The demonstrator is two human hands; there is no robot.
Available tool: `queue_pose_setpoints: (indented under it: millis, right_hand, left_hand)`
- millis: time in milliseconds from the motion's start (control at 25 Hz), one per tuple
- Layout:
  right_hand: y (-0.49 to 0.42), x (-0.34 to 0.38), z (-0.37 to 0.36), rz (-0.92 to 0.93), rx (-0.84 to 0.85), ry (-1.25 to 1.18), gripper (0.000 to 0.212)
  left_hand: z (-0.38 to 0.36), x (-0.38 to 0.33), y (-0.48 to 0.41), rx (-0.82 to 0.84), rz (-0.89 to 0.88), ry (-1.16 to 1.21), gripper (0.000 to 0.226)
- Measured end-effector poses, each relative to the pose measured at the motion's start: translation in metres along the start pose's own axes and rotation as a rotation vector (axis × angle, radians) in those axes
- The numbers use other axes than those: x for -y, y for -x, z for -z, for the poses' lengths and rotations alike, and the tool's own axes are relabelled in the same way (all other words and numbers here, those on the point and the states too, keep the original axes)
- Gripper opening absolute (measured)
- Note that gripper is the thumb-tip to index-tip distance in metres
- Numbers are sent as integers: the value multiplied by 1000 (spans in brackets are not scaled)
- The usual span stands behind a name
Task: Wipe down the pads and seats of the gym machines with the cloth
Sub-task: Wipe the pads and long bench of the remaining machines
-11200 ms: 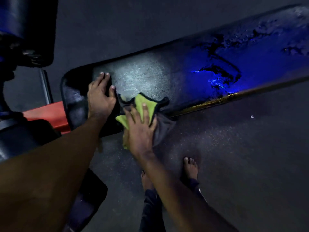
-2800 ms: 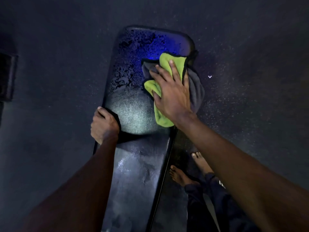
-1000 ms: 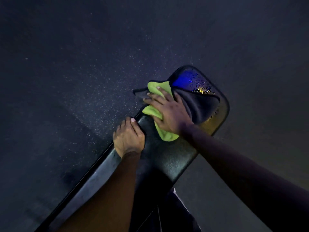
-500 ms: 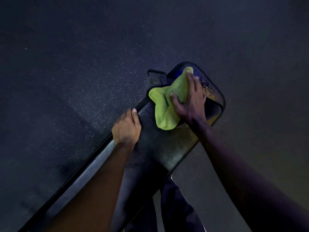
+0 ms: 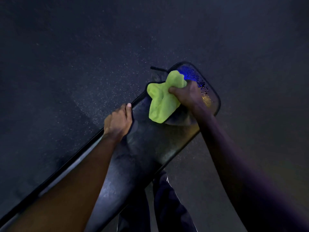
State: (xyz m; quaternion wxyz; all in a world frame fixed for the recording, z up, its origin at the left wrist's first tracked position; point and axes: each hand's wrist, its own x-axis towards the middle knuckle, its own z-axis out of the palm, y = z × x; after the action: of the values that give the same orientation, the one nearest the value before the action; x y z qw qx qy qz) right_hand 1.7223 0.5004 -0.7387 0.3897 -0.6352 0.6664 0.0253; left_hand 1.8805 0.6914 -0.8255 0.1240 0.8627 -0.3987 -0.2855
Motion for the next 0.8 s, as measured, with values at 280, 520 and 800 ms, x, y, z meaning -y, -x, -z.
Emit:
queue_pose_setpoints:
  millis: [280, 520, 800]
  right_hand:
    - [58, -7, -4, 532, -279, 576, 66]
    - [91, -42, -48, 547, -86, 339, 81]
    - [81, -71, -80, 492, -72, 651, 95]
  left_hand:
    - [2, -2, 2, -15, -2, -17, 50]
    - [-1, -2, 1, -45, -11, -39, 48]
    - [0, -1, 2, -42, -12, -26, 47]
